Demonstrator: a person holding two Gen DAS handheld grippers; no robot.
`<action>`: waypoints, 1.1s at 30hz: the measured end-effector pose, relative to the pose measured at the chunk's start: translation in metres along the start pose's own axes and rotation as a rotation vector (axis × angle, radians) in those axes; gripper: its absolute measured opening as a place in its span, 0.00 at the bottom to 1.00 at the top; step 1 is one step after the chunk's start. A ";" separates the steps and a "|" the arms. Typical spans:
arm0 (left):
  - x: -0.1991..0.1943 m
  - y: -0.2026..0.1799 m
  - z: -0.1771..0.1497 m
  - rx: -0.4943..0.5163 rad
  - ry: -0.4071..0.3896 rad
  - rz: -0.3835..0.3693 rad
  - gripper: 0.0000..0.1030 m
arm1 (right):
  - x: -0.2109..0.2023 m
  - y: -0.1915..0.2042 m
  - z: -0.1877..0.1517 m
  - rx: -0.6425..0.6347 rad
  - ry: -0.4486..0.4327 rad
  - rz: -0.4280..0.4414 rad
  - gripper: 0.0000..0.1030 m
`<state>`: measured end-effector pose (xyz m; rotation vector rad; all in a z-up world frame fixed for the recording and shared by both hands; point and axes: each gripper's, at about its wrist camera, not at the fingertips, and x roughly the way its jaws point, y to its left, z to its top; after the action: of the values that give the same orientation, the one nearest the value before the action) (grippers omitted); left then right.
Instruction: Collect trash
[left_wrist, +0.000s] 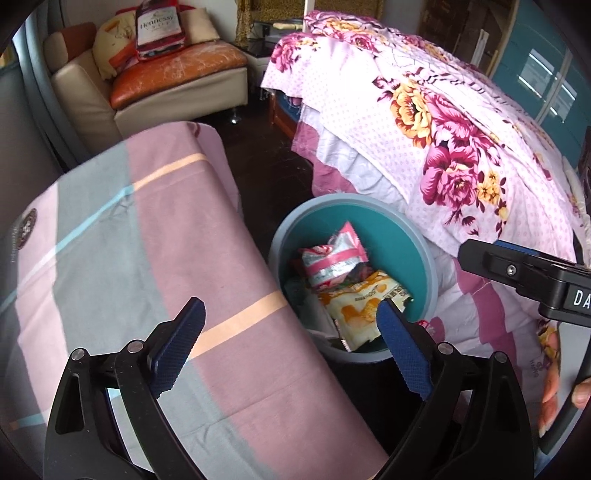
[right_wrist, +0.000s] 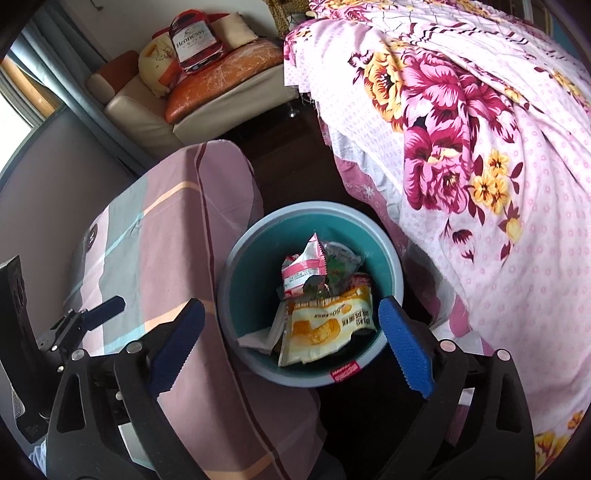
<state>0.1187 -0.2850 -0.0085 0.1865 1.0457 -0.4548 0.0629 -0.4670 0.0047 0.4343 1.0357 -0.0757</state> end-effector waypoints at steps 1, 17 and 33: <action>-0.003 0.002 -0.001 -0.004 -0.003 0.004 0.92 | -0.003 0.002 -0.002 -0.002 -0.001 -0.004 0.89; -0.042 0.038 -0.026 -0.079 -0.012 0.049 0.96 | -0.037 0.038 -0.029 -0.075 -0.045 -0.062 0.90; -0.072 0.064 -0.050 -0.146 -0.054 0.033 0.96 | -0.059 0.068 -0.047 -0.140 -0.082 -0.102 0.90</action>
<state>0.0775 -0.1904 0.0250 0.0609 1.0176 -0.3506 0.0124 -0.3955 0.0552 0.2494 0.9752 -0.1100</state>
